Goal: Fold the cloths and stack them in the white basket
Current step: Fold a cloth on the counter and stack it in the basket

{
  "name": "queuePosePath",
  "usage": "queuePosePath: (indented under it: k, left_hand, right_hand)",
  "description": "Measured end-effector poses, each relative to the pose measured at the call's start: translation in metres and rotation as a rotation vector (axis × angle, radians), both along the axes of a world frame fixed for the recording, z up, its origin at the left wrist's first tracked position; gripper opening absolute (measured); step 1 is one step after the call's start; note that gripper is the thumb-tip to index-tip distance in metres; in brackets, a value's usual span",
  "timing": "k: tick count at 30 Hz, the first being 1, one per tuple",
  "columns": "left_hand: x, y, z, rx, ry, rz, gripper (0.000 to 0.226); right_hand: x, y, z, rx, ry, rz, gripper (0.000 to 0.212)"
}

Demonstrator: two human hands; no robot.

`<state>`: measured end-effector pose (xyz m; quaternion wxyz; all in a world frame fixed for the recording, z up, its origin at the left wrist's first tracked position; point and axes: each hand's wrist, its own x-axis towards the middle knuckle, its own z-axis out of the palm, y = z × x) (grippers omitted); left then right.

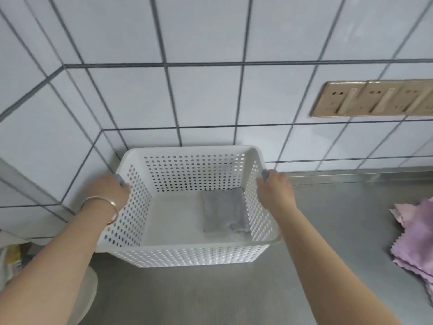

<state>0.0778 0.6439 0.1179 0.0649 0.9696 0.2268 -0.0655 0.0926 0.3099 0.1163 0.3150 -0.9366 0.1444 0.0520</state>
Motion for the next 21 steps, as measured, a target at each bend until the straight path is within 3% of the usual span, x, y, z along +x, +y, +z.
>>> queuePosePath:
  k: [3,7,9,12,21]
  left_hand:
    - [0.001,-0.009,0.004,0.111,-0.217,-0.050,0.058]
    - [0.028,-0.097,0.023,-0.134,-0.596,-0.421,0.070]
    - [0.016,-0.165,0.043,-0.271,-0.768,-0.596,0.058]
    - [-0.034,-0.282,0.071,-0.305,-0.906,-0.845,0.033]
    - [-0.083,-0.525,-0.017,-0.359,-0.510,-1.238,0.035]
  right_hand:
    - [-0.023,-0.011,0.014,-0.046,-0.163,-0.051,0.055]
    - [-0.072,-0.059,0.016,-0.111,-0.613,-0.100,0.039]
    - [-0.091,-0.081,0.013,-0.137,-0.654,-0.094,0.034]
    - [-0.126,-0.141,0.003,-0.200,-0.605,-0.133,0.035]
    - [-0.206,-0.335,-0.078,-0.216,-0.283,-0.379,0.014]
